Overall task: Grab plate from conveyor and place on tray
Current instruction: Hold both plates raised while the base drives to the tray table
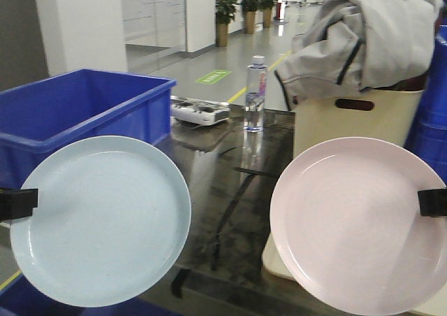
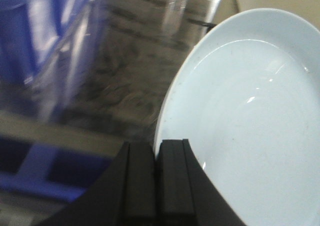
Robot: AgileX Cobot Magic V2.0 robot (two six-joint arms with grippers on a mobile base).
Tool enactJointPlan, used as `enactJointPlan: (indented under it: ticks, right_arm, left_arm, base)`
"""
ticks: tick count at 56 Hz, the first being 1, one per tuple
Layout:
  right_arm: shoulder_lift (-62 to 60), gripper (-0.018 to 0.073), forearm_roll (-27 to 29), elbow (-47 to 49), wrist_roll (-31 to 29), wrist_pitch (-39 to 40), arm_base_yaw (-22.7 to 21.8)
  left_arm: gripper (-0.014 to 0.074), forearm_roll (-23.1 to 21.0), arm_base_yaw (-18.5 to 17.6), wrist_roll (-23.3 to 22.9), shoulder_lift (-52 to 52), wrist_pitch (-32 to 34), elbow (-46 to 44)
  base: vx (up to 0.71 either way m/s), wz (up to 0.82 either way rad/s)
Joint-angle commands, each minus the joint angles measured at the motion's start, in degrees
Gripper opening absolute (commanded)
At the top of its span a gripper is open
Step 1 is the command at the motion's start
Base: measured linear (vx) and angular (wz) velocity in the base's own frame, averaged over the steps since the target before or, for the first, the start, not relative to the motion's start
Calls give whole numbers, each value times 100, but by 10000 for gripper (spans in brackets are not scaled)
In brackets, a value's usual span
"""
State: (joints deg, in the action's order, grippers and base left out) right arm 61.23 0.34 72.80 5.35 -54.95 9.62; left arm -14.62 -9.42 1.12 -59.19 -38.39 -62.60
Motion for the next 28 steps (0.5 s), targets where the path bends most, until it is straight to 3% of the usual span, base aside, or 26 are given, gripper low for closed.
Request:
enactJointPlan:
  ticks: [1,28]
  right_arm:
    - [-100,-12,-34,144,-24,443,-23]
    - [-100,-12,-34,144,-24,443,-23]
  left_arm:
    - [-6,-125,-26,-6,75,457,-178]
    - [-6,-125,-26,-6,68,457,-178]
  base:
    - [28,-67]
    - [24,-64]
